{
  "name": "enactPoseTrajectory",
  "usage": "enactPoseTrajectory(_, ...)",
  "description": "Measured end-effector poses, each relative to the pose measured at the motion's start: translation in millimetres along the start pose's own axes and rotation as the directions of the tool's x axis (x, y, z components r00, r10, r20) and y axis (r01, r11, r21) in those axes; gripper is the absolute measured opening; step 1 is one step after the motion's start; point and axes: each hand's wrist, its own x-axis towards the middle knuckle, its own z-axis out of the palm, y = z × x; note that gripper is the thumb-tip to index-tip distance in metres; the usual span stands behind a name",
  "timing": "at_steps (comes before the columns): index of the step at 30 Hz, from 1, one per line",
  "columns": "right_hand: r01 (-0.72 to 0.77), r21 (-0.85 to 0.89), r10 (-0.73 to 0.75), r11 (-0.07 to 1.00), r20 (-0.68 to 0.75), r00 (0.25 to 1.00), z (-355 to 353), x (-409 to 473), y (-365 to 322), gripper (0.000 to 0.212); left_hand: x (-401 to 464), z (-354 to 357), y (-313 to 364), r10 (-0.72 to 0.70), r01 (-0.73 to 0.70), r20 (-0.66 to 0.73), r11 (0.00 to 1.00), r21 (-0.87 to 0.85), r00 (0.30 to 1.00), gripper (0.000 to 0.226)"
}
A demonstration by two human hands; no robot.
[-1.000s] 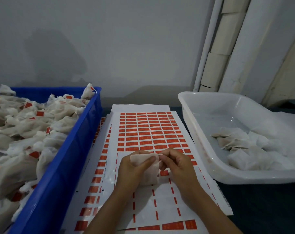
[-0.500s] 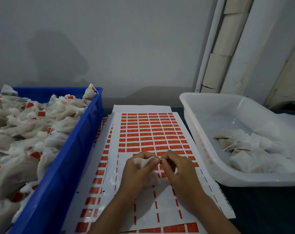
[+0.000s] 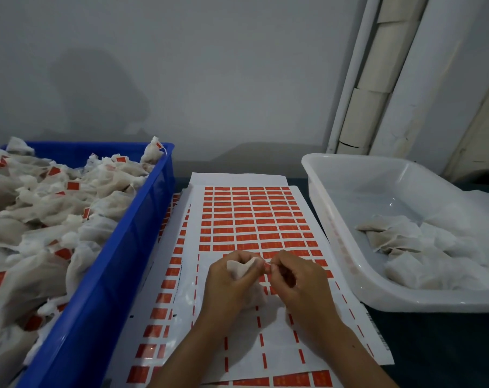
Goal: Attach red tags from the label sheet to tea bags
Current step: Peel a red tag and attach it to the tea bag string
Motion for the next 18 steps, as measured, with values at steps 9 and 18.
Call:
enactPoseTrajectory(9, -0.054, -0.065, 0.048, 0.996, -0.097, 0.994, -3.8, 7.6, 3.4, 0.012, 2.6, -2.0, -3.0, -0.045, 0.032, -0.167, 0.996, -0.081, 0.985, 0.01)
enactPoseTrajectory(18, -0.204, 0.089, 0.206, 0.975, -0.01, 0.979, -7.1, 6.4, 9.1, 0.008, 4.8, -3.5, -4.7, -0.089, 0.07, -0.132, 0.987, -0.144, 0.987, 0.011)
